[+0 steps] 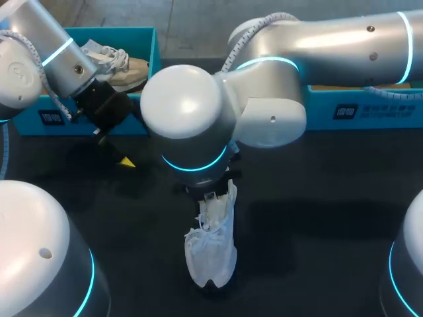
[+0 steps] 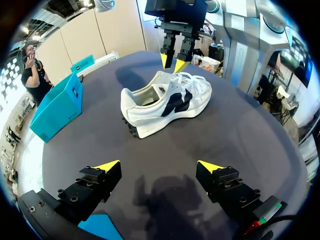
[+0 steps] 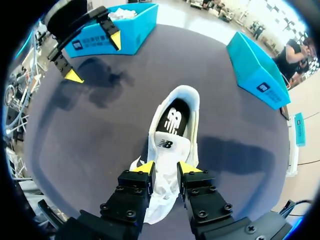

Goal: Take the shoe out of the shoebox, open the shoe tongue, remove and reinsert the insole, then place the shoe into the shoebox

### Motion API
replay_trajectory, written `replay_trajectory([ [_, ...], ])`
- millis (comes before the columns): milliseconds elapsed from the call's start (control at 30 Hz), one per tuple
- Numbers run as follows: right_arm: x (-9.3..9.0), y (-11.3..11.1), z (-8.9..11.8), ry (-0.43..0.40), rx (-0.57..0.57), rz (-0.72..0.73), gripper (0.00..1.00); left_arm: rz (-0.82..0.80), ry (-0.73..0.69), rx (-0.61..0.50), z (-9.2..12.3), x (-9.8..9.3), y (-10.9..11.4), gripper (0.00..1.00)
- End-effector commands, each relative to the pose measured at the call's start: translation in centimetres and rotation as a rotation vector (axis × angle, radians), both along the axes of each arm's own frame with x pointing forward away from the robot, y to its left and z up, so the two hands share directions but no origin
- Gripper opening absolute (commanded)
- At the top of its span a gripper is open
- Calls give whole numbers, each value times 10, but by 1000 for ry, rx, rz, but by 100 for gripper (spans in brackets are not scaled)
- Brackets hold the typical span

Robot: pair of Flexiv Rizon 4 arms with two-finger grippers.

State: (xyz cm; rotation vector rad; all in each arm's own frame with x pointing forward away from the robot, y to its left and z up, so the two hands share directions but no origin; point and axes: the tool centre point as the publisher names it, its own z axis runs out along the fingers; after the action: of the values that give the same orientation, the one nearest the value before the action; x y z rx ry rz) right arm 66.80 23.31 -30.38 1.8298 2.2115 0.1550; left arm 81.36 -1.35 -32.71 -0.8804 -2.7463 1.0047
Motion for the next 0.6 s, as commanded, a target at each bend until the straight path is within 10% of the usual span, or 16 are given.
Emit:
replay_trajectory([
  [33,-2,0,5,-46,74,-299,33,1,-1,2,0,-1,0,100],
  [267,2,-2,17,-46,60,-274,49,1,-1,2,0,-1,0,100],
  [333,2,-3,20,-47,63,-266,95,1,-1,2,0,-1,0,100],
  [367,2,-3,21,-46,61,-265,100,1,-1,2,0,-1,0,100],
  [600,6,-8,31,-44,67,-170,100,1,-1,2,0,-1,0,100],
])
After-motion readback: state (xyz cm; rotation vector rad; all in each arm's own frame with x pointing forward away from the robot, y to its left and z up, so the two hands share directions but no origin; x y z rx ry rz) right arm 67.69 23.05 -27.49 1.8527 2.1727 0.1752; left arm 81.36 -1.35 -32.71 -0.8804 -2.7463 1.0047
